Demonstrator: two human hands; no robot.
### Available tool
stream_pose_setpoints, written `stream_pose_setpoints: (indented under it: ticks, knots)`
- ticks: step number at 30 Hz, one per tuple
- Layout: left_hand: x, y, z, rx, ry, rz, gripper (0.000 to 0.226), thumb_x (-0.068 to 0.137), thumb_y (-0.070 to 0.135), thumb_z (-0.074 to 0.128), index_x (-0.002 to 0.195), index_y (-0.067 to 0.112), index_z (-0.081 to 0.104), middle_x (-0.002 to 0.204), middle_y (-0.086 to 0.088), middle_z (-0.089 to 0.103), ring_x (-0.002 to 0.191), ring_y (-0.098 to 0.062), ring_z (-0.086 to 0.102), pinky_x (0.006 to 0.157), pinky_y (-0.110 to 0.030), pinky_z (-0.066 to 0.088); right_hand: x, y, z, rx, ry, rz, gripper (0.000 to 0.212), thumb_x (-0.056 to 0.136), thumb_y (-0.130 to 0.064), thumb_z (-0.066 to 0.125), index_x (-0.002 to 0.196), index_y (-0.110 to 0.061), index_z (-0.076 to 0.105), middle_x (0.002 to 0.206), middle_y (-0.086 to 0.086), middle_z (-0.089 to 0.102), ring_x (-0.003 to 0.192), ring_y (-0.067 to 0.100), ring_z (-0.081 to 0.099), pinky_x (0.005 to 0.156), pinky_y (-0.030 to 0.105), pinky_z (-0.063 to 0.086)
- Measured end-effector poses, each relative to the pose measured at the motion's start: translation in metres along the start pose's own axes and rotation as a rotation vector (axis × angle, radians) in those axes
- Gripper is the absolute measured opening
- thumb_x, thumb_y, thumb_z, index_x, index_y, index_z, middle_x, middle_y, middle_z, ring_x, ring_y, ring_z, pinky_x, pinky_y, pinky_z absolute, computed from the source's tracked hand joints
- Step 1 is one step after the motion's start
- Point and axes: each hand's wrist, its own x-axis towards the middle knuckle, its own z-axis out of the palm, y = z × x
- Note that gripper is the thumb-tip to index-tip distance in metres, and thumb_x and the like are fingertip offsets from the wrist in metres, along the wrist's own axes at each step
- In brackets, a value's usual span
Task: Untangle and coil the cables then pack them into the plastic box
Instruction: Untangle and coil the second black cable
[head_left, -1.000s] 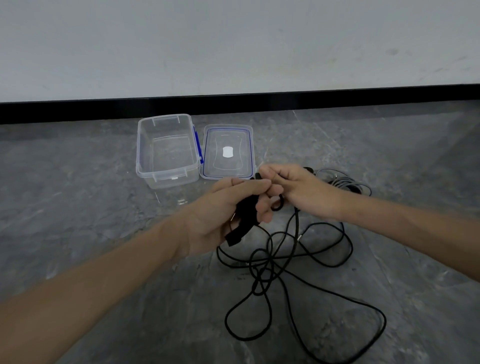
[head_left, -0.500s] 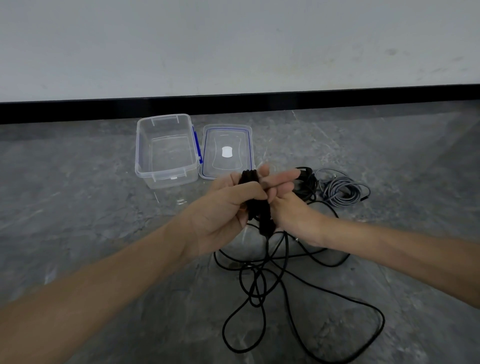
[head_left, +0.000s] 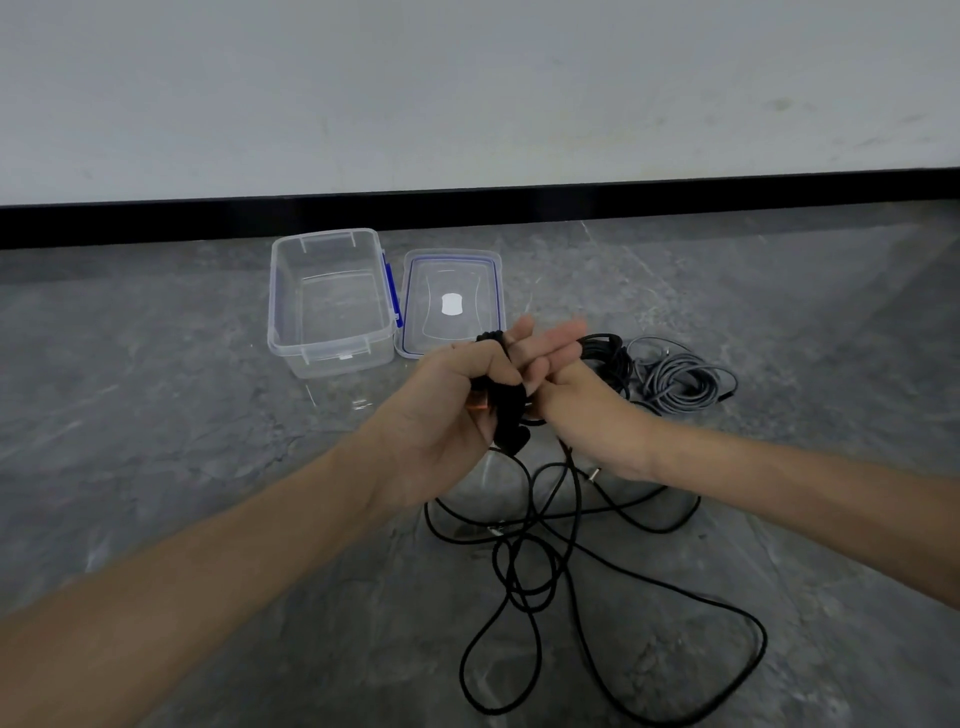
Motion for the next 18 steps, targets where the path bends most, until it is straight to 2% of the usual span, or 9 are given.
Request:
stream_pose_setpoints:
  ticks: [1,3,4,7,9,11,15,18]
  knots:
    - [0.0,0.001,0.001,-0.001,0.004,0.01,0.038,0.085,-0.014,0.027,0.11,0.001,0.051,0.11,-0.012,0.072,0.099,-0.017,0.071,0.089,-0.017,0.05,0.0,-0.001,-0.001,0.096,-0.012,0.031,0.03,0.103,-0.009,0.037,0.109,-0.028,0.059,0.115,-0.002,0.067,0.114,0.006,0.061,0.102,0.024,0.046]
    - [0.001,0.003,0.0,0.002,0.011,0.024,0.04,0.084,-0.013,0.027,0.116,0.0,0.049,0.111,-0.01,0.072,0.102,-0.016,0.07,0.09,-0.017,0.05,0.002,-0.001,-0.007,0.283,-0.036,0.096,0.024,0.102,-0.022,0.04,0.111,-0.02,0.062,0.116,0.007,0.067,0.116,0.025,0.061,0.103,0.039,0.045]
    - [0.001,0.005,-0.001,0.002,0.014,0.03,0.041,0.084,-0.013,0.027,0.117,0.0,0.048,0.112,-0.009,0.072,0.104,-0.016,0.069,0.087,-0.016,0.052,0.001,-0.001,-0.01,0.365,-0.063,0.131,0.027,0.099,-0.028,0.042,0.112,-0.015,0.061,0.111,0.008,0.067,0.111,0.03,0.061,0.098,0.041,0.045]
    - [0.0,0.008,-0.002,-0.009,0.04,0.043,0.047,0.082,-0.012,0.027,0.122,0.001,0.048,0.111,-0.006,0.073,0.109,-0.016,0.067,0.071,-0.017,0.056,-0.001,-0.005,-0.013,0.402,-0.131,0.15,0.025,0.098,-0.027,0.04,0.116,-0.015,0.053,0.087,-0.002,0.058,0.076,0.014,0.05,0.066,0.03,0.035]
    - [-0.001,0.008,-0.003,-0.013,0.041,0.035,0.045,0.083,-0.012,0.026,0.118,0.002,0.051,0.11,-0.006,0.073,0.11,-0.016,0.066,0.066,-0.018,0.057,-0.001,-0.005,-0.012,0.403,-0.152,0.149,0.022,0.101,-0.018,0.036,0.115,-0.012,0.052,0.08,-0.004,0.058,0.066,0.008,0.049,0.061,0.029,0.032]
    - [-0.002,0.008,-0.004,-0.022,0.035,0.024,0.043,0.083,-0.012,0.027,0.115,0.003,0.053,0.111,-0.006,0.073,0.111,-0.016,0.066,0.07,-0.017,0.057,-0.002,-0.006,-0.011,0.409,-0.191,0.14,0.019,0.101,-0.014,0.04,0.113,-0.01,0.052,0.079,-0.003,0.059,0.065,0.007,0.052,0.063,0.029,0.035]
    - [-0.003,0.009,-0.007,-0.077,0.026,0.019,0.048,0.076,-0.014,0.032,0.116,0.0,0.053,0.111,-0.009,0.072,0.103,-0.016,0.07,0.091,-0.016,0.05,-0.003,-0.008,-0.013,0.406,-0.222,0.139,0.017,0.089,-0.015,0.051,0.104,-0.008,0.057,0.095,0.008,0.057,0.082,0.015,0.054,0.082,0.037,0.035]
    - [-0.002,0.009,-0.008,-0.085,0.021,0.022,0.05,0.076,-0.014,0.031,0.118,0.001,0.053,0.111,-0.009,0.072,0.099,-0.016,0.071,0.092,-0.017,0.049,-0.002,-0.011,-0.014,0.41,-0.23,0.115,0.019,0.085,-0.01,0.051,0.101,-0.003,0.058,0.097,0.015,0.058,0.091,0.022,0.055,0.087,0.038,0.037]
